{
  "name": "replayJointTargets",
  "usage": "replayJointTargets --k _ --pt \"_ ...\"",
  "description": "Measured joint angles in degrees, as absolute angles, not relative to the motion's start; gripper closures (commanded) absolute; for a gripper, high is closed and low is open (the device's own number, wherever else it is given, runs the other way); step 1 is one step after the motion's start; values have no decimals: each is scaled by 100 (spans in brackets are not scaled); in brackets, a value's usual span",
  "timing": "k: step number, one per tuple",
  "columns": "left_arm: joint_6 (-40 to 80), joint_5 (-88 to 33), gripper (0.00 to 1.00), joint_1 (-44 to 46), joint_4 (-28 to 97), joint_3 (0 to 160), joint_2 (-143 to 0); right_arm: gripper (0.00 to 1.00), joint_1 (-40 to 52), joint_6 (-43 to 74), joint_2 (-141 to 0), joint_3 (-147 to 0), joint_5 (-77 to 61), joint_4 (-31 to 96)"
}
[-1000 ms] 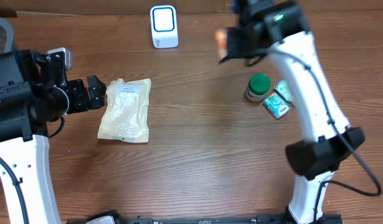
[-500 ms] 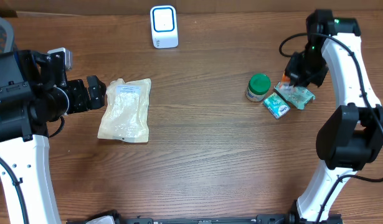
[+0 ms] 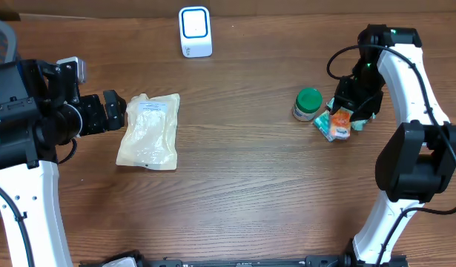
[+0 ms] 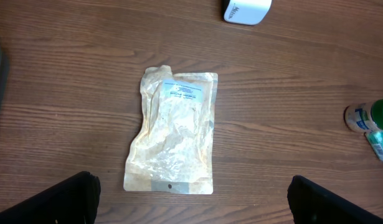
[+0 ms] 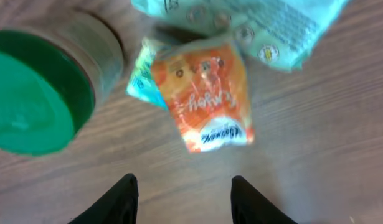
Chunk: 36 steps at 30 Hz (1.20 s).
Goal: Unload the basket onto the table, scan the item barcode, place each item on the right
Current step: 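Carry the orange pack right and set it beside the jar, then reach the right gripper left and grasp the clear food pouch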
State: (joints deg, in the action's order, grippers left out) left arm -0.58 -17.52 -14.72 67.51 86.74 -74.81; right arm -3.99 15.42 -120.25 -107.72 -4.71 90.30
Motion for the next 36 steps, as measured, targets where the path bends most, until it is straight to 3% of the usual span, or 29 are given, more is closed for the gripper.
replayJointTargets --k 8,14,26,36 --pt "-58 -1750 0 -1472 6751 8674 -7481 55 -128 1262 -12051 -12407 -705 9666" --pt "-58 -1752 0 -1472 6751 8674 -7481 55 884 1142 -12038 -12905 -1651 8827" --pt "-58 -1752 0 -1472 6751 8674 -7481 50 3286 2220 -12040 -10853 -2517 5131" --pt "-58 -1752 1 -1472 6751 8674 -7481 50 3918 3190 -12044 -8993 -2596 2449"
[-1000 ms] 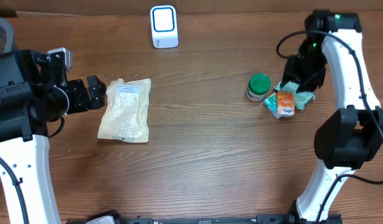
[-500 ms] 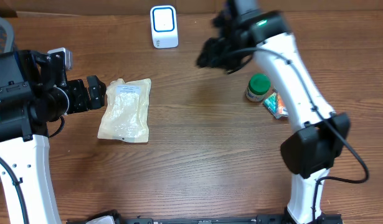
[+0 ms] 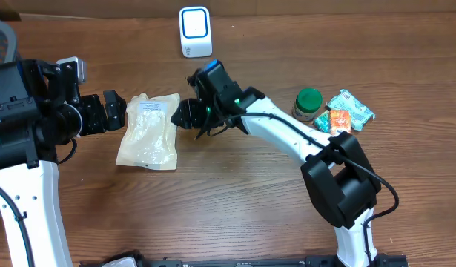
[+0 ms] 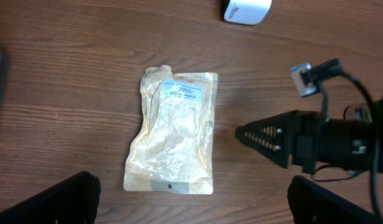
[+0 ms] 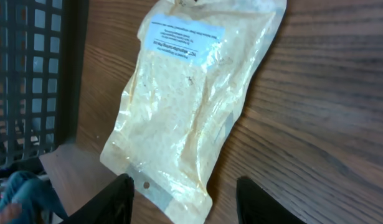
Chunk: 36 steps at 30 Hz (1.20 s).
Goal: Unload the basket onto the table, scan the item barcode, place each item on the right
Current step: 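Reach the right gripper left and grasp the clear food pouch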
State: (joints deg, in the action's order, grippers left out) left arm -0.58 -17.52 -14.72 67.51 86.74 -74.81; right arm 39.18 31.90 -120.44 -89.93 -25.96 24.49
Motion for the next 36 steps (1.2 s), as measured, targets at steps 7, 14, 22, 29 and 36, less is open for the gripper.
replayJointTargets --k 7,14,22,29,36 --pt "-58 -1752 0 -1472 6751 8674 -7481 50 4075 3426 -12158 -8772 -2593 1955" --pt "-58 -1752 0 -1474 6751 8674 -7481 50 4193 3728 -12772 -8770 -2679 1549" --pt "-58 -1752 1 -1472 6751 8674 -7481 50 4202 3903 -13150 -8768 -2947 816" --pt "-58 -1752 1 -1472 6751 8674 -7481 70 4287 3892 -13364 -8779 -3063 211" --pt "-58 -1750 1 -1474 6751 8674 -7481 96 4322 3944 -13487 -8779 -3197 276"
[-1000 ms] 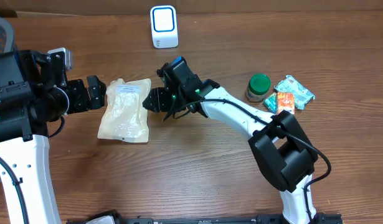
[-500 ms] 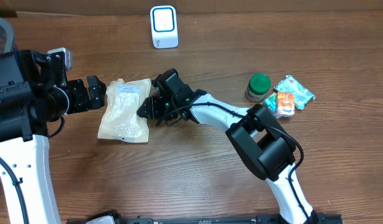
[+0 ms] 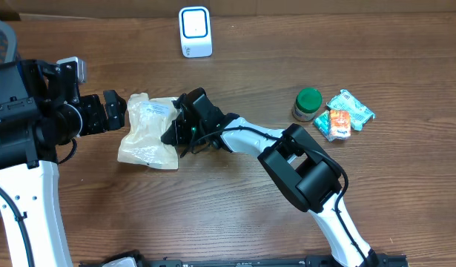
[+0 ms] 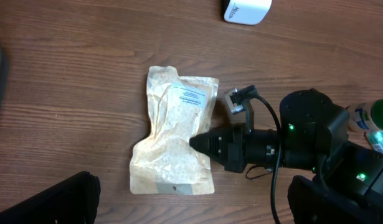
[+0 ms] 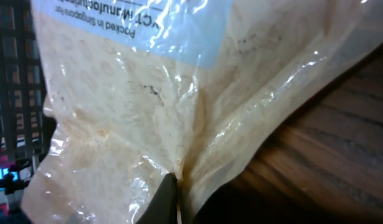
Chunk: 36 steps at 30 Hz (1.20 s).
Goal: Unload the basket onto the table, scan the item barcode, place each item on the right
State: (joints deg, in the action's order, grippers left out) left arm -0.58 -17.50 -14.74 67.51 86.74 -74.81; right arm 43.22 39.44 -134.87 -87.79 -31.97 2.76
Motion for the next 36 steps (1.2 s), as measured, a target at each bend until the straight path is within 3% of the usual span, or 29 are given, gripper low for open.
replayJointTargets --k 8,15,23,30,36 --pt "-58 -1752 0 -1472 6751 8674 -7481 96 3629 3553 -13452 -8838 -4278 1291" --pt "-58 -1752 0 -1472 6751 8674 -7481 96 2692 1393 -12742 -8888 -4097 3962" --pt "-58 -1752 0 -1472 6751 8674 -7481 96 2707 36 -11764 -8888 -1951 4989" --pt "-58 -1752 1 -1472 6753 8674 -7481 96 3105 40 -11008 -8888 668 5129" --pt "-58 -1752 0 -1472 6751 8674 -7481 96 4010 156 -10838 -8895 3291 5815"
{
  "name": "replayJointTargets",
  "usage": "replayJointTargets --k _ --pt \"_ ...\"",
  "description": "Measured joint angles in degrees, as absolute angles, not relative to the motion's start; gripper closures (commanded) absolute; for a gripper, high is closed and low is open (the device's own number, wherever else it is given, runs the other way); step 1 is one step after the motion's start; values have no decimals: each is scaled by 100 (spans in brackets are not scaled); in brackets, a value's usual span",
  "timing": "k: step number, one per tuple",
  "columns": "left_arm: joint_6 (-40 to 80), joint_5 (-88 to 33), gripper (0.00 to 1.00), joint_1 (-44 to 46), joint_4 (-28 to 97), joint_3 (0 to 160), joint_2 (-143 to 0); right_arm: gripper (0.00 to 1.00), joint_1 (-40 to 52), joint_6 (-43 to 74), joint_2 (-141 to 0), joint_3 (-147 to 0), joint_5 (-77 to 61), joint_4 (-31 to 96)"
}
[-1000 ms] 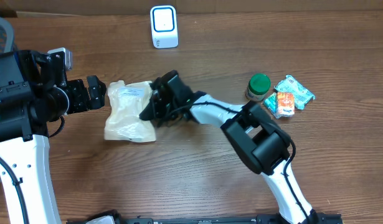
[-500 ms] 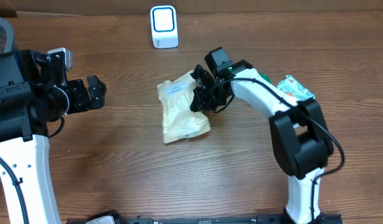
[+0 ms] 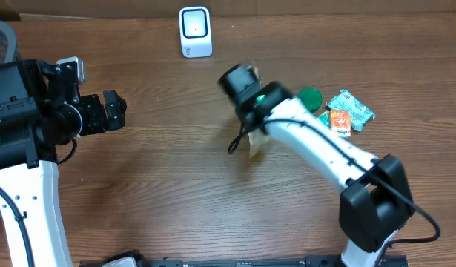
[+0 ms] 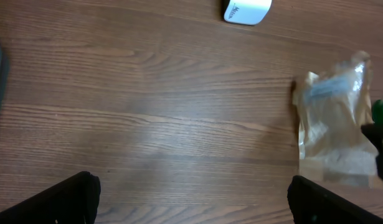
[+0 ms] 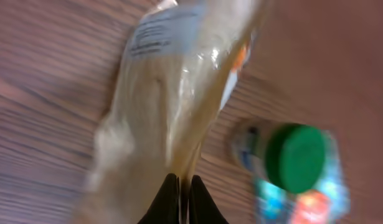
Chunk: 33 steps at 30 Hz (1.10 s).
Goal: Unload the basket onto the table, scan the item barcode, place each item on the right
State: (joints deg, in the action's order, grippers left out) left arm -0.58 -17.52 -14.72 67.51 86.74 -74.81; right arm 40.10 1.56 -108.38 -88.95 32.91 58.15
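Note:
The pale yellow pouch [image 3: 257, 144] with a blue-white label hangs off the table near the middle, pinched at one edge by my right gripper [image 5: 184, 194], which is shut on it. In the right wrist view the pouch [image 5: 169, 93] stretches away from the closed fingertips, blurred. The left wrist view shows the pouch [image 4: 335, 127] at its right edge. The white barcode scanner [image 3: 195, 31] stands at the back edge, left of the pouch. My left gripper [image 3: 115, 111] stays at the far left, open and holding nothing.
A green-capped bottle [image 3: 309, 99] stands just right of the pouch, with an orange snack packet [image 3: 339, 121] and a teal packet [image 3: 353, 105] beside it. In the right wrist view the bottle [image 5: 289, 155] lies close below the hanging pouch.
The right gripper, then shut on the pouch's right edge where it lay at the left, now holds it lifted near the table's middle, beside the green-capped bottle. The left arm has not moved.
The right gripper was open over the snack packets at the right. Then it was open just right of the pouch lying at the left. Then it was shut on the pouch's edge. Now the pouch hangs from it near the middle of the table.

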Motion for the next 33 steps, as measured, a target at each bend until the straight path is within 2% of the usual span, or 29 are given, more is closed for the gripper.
replayJointTargets --k 3,7,8,9,13,14,19,24,33 --pt "-58 -1752 1 -1472 6753 8674 -7481 96 4423 174 -10838 -8895 3771 5839" --pt "-58 -1750 0 -1472 6751 8674 -7481 96 4906 178 -10838 -8895 3621 5645" --pt "-58 -1752 1 -1472 6751 8674 -7481 92 5013 185 -10853 -8895 3496 5557" --pt "-58 -1752 0 -1472 6751 8674 -7481 84 5140 211 -10879 -8895 3347 5448" --pt "-58 -1750 1 -1472 6751 8674 -7481 44 5546 242 -11065 -8895 2753 5072" --pt "-58 -1750 0 -1472 6751 8674 -7481 40 5629 283 -11113 -8895 2576 4987" --pt "-58 -1750 0 -1472 6753 8674 -7481 34 5695 718 -11177 -8941 2032 4960" --pt "-58 -1752 1 -1472 6753 8674 -7481 30 4984 1205 -11153 -9356 1433 5505" --pt "-56 -1778 1 -1474 6799 8674 -7481 43 2873 1221 -11041 -9553 -314 5983"
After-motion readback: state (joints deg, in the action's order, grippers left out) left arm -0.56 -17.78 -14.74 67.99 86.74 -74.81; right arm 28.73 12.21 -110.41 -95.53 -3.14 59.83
